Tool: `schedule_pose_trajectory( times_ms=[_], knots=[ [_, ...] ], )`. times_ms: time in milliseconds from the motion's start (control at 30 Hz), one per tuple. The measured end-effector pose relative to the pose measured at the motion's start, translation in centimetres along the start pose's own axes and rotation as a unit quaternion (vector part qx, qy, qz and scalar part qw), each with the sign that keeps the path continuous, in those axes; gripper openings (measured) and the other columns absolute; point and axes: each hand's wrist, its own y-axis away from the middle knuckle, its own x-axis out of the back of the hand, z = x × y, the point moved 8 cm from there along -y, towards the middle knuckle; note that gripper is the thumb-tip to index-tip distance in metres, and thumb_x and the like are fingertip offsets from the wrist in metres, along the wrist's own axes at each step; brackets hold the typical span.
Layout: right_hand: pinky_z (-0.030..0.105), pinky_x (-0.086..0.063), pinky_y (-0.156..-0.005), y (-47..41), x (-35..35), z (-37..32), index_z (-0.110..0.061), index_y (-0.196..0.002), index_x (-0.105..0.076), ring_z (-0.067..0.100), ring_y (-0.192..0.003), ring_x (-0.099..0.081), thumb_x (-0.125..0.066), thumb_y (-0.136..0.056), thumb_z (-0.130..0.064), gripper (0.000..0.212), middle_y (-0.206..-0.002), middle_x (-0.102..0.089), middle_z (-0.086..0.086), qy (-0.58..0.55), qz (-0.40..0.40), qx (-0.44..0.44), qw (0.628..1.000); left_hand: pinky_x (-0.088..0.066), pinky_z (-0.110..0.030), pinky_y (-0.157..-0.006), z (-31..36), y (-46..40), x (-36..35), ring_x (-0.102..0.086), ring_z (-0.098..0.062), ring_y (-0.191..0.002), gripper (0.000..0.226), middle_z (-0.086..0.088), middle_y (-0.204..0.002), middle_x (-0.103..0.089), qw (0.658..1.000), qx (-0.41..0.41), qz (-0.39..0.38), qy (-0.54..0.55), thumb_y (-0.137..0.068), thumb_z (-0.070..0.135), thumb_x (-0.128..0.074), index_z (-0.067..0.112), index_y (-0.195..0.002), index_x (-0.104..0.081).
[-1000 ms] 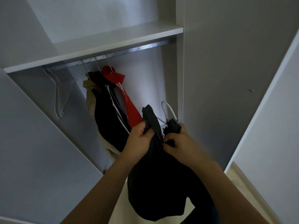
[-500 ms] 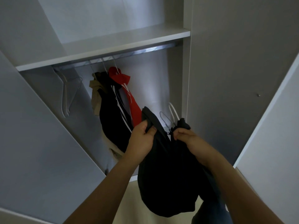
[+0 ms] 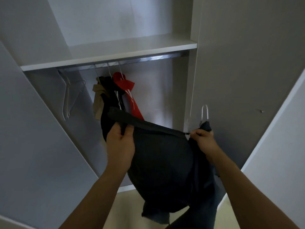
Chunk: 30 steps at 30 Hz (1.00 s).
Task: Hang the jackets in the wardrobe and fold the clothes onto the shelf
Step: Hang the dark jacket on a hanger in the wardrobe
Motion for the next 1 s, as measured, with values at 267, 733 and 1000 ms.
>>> schedule_pose_trajectory(
  times_ms=[267, 733, 1000],
  knots=[
    [0.024, -0.034, -0.105, -3.3, -0.3, -3.7, -0.001, -0.095, -0.070, 0.028, -0.105, -0.051, -0.059, -0.095, -0.013, 0.016, -0.139, -0.025, 0.015, 0.067, 0.002, 0.059, 0.996, -0.050, -0.028, -0.071, -2.8, 0.2, 11.9, -0.066, -0.009, -0.079, 0.026, 0.012, -0.078, -0.069, 0.975, 0.024, 0.183, 0.126, -0.092, 0.017, -0.058, 0.035, -0.077, -0.069],
    [0.001, -0.030, -0.091, -1.5, -5.0, -12.1, -0.025, -0.070, -0.061, 0.005, -0.098, -0.045, -0.059, -0.095, -0.014, 0.027, -0.123, -0.030, 0.002, 0.128, -0.087, 0.235, 0.960, -0.037, -0.021, -0.061, -6.8, -1.4, -9.9, -0.057, -0.015, -0.095, 0.063, 0.001, -0.116, -0.058, 0.863, 0.031, -0.376, -0.335, -0.090, 0.067, -0.044, 0.020, -0.132, -0.048],
    [0.019, -0.033, -0.098, -3.7, -2.3, -11.0, -0.019, -0.068, -0.062, 0.014, -0.105, -0.044, -0.060, -0.095, -0.013, 0.027, -0.125, -0.025, 0.001, 0.110, -0.086, 0.170, 0.976, -0.033, -0.028, -0.059, -2.8, 1.1, -13.0, -0.044, -0.014, -0.059, 0.040, 0.001, -0.066, -0.049, 0.870, -0.183, -0.271, -0.368, -0.102, 0.035, -0.042, 0.015, -0.068, -0.045]
  ],
)
